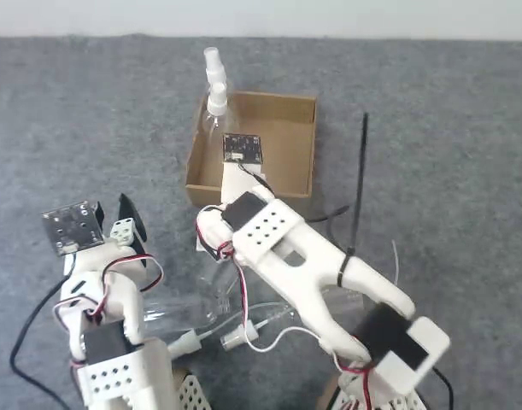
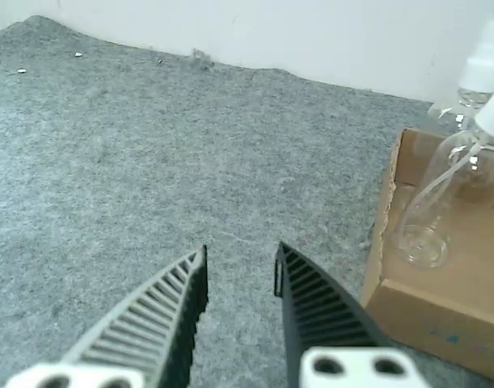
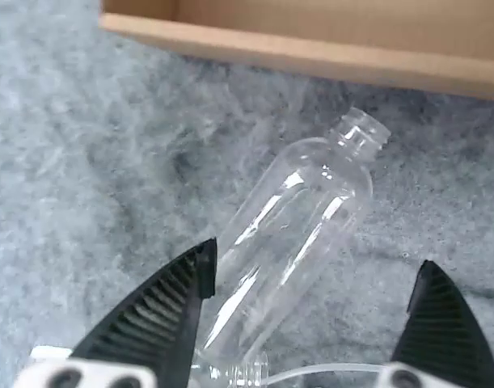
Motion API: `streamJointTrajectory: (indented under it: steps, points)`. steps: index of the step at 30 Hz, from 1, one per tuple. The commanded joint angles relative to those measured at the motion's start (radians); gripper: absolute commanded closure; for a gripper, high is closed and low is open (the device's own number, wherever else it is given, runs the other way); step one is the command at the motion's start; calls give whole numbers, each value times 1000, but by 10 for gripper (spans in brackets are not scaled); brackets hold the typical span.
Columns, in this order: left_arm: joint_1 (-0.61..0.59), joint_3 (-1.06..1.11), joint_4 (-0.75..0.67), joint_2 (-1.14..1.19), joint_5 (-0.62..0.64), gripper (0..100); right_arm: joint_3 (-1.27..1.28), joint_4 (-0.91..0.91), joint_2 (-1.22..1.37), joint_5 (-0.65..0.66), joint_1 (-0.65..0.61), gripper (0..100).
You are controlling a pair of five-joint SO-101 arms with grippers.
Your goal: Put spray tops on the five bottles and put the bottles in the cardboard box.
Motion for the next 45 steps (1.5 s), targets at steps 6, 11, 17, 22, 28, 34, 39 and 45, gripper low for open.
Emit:
streamJointTrajectory:
  steps: [6,11,17,22,28,34,39,45]
  points:
    - [0,-8,-34,-11,-8,870,-124,8,88,-69,-4,669]
    - [-2,-8,-34,-11,-8,870,-132,7,134,-71,-4,670]
    - [-2,-8,-34,-11,-8,870,-129,12,162,-69,-2,693]
    - [-2,-8,-32,-11,-8,870,-127,12,159,-63,19,828]
    - [-2,-8,-32,-11,-8,870,-132,84,153,6,53,839]
    - [-2,-8,-32,-11,-8,870,-146,160,153,147,54,840]
    - [-2,-8,-32,-11,-8,870,-247,323,153,276,56,840]
    - [-2,-7,-34,-11,-8,870,-342,449,153,456,91,842]
